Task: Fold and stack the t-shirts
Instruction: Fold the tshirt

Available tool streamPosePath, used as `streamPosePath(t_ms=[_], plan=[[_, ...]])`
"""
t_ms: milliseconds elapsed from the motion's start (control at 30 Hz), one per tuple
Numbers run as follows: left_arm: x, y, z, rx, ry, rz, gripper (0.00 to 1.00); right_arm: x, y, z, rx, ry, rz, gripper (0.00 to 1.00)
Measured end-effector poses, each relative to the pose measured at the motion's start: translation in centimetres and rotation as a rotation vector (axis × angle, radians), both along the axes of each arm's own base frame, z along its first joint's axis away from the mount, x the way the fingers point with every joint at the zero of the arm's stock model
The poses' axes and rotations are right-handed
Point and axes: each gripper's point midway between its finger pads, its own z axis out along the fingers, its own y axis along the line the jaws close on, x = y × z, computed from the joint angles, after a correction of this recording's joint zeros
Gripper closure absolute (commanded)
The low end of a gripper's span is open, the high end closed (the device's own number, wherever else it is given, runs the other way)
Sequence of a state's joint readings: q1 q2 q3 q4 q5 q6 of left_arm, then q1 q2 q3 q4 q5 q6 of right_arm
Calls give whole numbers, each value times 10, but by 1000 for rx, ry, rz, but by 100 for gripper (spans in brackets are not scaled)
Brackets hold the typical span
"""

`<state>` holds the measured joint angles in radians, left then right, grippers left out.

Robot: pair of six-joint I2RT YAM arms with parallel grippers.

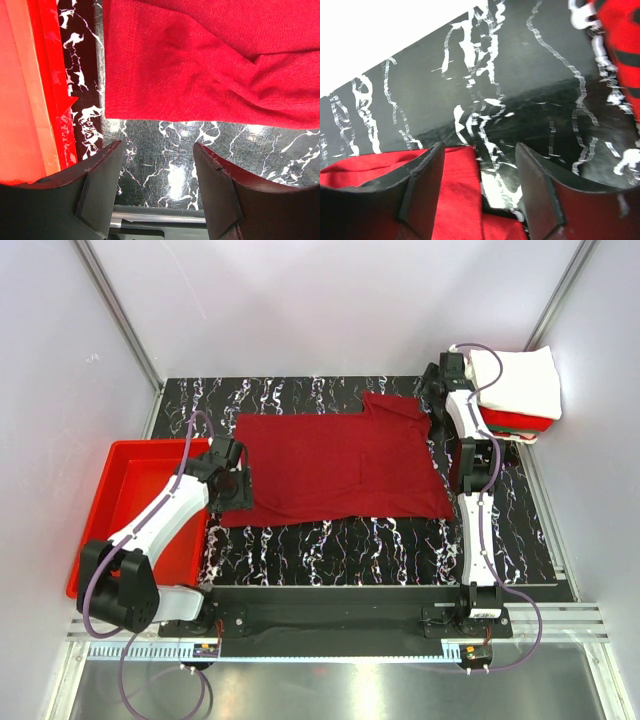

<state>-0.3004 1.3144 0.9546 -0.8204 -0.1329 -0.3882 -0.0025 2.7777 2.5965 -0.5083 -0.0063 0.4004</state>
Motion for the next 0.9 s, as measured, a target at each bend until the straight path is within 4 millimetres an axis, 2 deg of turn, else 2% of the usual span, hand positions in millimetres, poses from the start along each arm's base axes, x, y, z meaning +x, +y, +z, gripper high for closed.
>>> streamPosePath(t_ms=[100, 233, 267, 367, 467, 500, 733, 833, 900], plan=[[0, 0, -1, 1, 4, 1, 37, 1, 8, 0, 30, -4, 22, 45], [0, -1, -1, -7, 3, 5, 37, -2, 18, -2, 79, 5, 51, 62], [0, -2, -1, -8, 3, 5, 37, -3, 21, -4, 91, 9, 59, 69], [0, -2, -1, -13, 4, 7, 37, -4, 26, -5, 122, 17, 68, 76], [0, -3, -1, -15, 4, 6, 37, -6, 32, -7, 151, 23, 79, 90], [0, -3, -1, -16, 4, 6, 37, -6, 34, -7, 160, 25, 84, 100], [0, -3, -1, -15, 7, 5, 37, -5, 39, -10, 188, 3, 97, 100], [2, -3, 1, -15, 25, 7, 37, -12, 38, -9, 183, 11, 93, 100], [11, -6, 7, -27, 25, 6, 36, -21, 35, -8, 172, 29, 82, 100]])
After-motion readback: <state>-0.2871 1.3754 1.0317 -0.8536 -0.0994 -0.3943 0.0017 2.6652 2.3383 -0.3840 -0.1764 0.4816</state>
